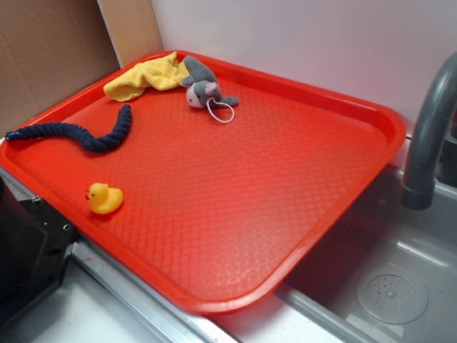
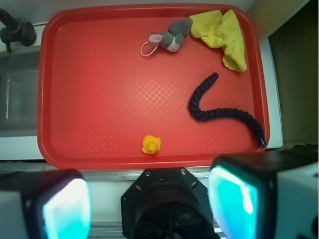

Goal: Grab the blue rope.

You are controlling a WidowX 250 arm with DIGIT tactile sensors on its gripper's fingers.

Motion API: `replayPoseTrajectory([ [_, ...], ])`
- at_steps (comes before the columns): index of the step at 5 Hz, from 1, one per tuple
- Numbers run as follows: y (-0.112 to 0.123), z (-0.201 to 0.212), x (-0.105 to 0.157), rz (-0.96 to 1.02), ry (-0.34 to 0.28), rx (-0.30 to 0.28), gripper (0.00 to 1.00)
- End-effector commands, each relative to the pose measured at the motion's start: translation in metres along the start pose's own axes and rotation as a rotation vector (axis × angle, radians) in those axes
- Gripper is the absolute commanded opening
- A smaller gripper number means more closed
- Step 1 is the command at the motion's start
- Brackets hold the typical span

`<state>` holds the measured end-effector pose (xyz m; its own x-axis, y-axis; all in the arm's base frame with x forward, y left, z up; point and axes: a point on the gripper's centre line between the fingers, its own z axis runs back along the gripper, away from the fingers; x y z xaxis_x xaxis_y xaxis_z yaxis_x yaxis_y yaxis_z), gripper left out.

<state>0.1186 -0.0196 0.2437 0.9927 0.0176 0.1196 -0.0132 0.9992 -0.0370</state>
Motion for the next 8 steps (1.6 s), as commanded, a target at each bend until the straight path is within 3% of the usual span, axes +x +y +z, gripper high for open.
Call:
replayPoseTrajectory([
  [1, 0.0, 0.0, 0.0, 0.0, 0.0, 0.0, 1.0],
  [2, 0.052, -0.048, -0.001, 0.263, 0.127, -0.029, 1.0],
  [3, 0.07, -0.101, 0.014, 0.511, 0.072, -0.062, 1.0],
  [4, 0.069, -0.127, 0.034, 0.753, -0.025, -0.062, 1.0],
  [5, 0.07, -0.149, 0.034, 0.988, -0.057, 0.063, 1.0],
  [6, 0.084, -0.168, 0.031, 1.233, -0.063, 0.12, 1.0],
  [7, 0.11, -0.181, 0.021, 1.448, -0.09, 0.168, 1.0],
  [8, 0.125, -0.192, 0.012, 1.421, -0.08, 0.161, 1.0],
])
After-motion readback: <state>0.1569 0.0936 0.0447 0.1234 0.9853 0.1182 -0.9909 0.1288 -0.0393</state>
